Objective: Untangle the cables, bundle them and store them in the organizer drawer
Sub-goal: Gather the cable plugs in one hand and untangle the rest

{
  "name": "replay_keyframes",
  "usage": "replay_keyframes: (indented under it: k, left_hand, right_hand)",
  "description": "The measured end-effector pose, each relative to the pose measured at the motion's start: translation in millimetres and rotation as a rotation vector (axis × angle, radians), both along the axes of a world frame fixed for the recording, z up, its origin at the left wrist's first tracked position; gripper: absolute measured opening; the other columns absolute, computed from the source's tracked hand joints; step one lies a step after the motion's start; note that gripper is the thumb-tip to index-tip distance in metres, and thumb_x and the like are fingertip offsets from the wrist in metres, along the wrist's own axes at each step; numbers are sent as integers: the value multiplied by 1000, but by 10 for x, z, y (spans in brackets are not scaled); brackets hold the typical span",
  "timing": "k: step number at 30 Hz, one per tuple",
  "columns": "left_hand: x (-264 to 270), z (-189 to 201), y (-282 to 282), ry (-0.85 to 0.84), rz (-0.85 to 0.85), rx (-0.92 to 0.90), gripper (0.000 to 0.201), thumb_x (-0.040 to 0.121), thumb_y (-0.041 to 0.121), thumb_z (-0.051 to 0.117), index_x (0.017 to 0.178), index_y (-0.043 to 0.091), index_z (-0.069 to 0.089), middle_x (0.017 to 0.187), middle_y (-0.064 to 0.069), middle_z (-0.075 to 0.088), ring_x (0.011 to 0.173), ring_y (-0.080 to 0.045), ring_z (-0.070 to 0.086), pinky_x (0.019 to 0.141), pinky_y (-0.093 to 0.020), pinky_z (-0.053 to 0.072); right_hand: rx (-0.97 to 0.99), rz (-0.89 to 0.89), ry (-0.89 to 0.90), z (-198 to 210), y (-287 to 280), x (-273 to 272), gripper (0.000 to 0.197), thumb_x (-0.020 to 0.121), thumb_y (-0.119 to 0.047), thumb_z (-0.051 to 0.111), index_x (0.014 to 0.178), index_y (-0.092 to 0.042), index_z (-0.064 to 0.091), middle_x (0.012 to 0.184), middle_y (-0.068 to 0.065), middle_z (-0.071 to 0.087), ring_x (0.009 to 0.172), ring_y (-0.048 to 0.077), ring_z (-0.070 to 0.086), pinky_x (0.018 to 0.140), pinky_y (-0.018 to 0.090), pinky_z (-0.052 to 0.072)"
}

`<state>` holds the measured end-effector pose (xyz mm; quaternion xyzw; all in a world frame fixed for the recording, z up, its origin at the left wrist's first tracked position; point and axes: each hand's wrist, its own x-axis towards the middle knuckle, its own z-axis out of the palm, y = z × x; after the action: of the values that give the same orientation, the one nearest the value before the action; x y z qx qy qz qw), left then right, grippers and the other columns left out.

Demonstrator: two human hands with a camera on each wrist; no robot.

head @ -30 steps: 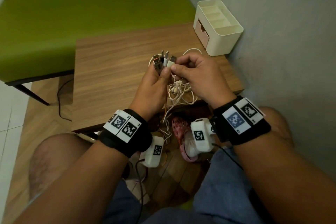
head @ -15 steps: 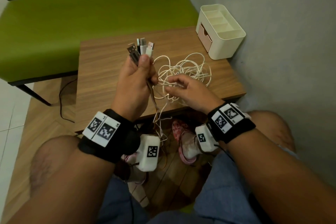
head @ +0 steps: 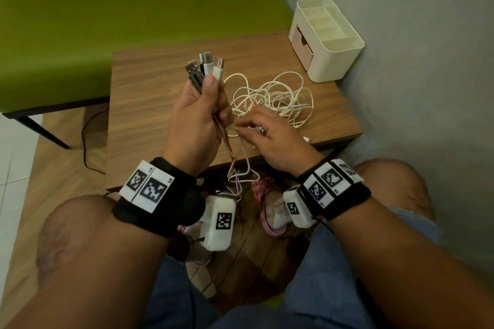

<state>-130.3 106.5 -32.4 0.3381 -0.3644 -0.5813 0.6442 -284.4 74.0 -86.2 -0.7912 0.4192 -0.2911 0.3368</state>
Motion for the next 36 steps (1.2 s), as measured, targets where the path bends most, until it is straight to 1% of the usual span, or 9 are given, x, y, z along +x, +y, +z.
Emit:
replay_keyframes:
  k: [4, 9, 13, 17, 20, 25, 27, 30, 36]
  left_hand:
    - [88, 59, -3, 6, -77, -34, 21, 103, 22, 33, 84, 16, 40, 55, 10, 33, 48, -6, 27, 50, -22, 25]
    - [197, -147, 17, -143, -49, 30, 16, 96, 28, 49, 83, 18, 48, 57, 9, 32, 49, -9, 24, 50, -25, 23]
    - [213, -347, 30, -528, 23, 98, 25, 77, 31, 77, 85, 18, 56, 63, 12, 50, 55, -6, 44, 54, -24, 39]
    - [110, -418, -26, -663, 38, 125, 24, 86, 11, 73, 102, -1, 60, 58, 16, 53, 53, 2, 47, 52, -15, 41]
    - [72, -404, -71, -701, -55, 141, 6, 92, 10, 65, 90, 6, 61, 54, 12, 47, 47, -4, 40, 47, -22, 33]
    - [119, -297, -86, -751, -98, 161, 15, 93, 13, 63, 80, 6, 61, 49, 12, 44, 47, -6, 35, 50, -27, 31]
    - [160, -229, -65, -683, -56, 169, 16, 95, 15, 61, 79, 14, 59, 54, 7, 44, 49, -10, 35, 52, -28, 32]
    - [221, -137, -29, -545, -53, 155, 19, 99, 11, 52, 80, 12, 53, 52, 10, 46, 49, -9, 33, 51, -28, 29]
    - [230, -312, -56, -596, 22, 218, 22, 99, 16, 55, 78, 12, 58, 51, 9, 39, 48, -10, 32, 51, -30, 28]
  right_hand:
    - [16, 9, 189, -105, -102, -68, 23, 97, -32, 59, 101, -11, 69, 92, -10, 51, 94, 11, 47, 84, 24, 32]
    - [20, -49, 325, -126, -197, -171, 23, 97, -38, 57, 96, -16, 65, 95, -9, 54, 99, 16, 47, 88, 32, 40]
    - [-171, -160, 177, -36, -164, -144, 20, 96, -31, 61, 89, -12, 66, 88, -13, 53, 93, 17, 44, 75, 23, 28]
    - [-288, -158, 55, 18, -113, -34, 18, 94, -32, 61, 86, -18, 67, 85, -14, 57, 89, 22, 47, 78, 30, 34]
    - [-319, -147, 6, 10, -137, -8, 14, 93, -25, 61, 88, -14, 69, 85, -9, 59, 88, 26, 50, 79, 32, 37]
    - [-323, -93, 74, -96, -182, -51, 19, 93, -26, 62, 89, -8, 69, 85, -4, 59, 87, 15, 45, 75, 15, 32]
    - [-335, -49, 189, -172, -222, -112, 24, 93, -29, 58, 88, -7, 67, 84, -2, 60, 85, 16, 47, 77, 20, 36]
    - [-183, -124, 369, -205, -356, -245, 24, 98, -30, 56, 95, -9, 69, 94, 3, 66, 94, 23, 54, 86, 40, 43]
    - [-87, -241, 565, 64, -422, -242, 33, 95, -36, 61, 124, -22, 65, 124, -1, 64, 117, 26, 54, 95, 39, 43]
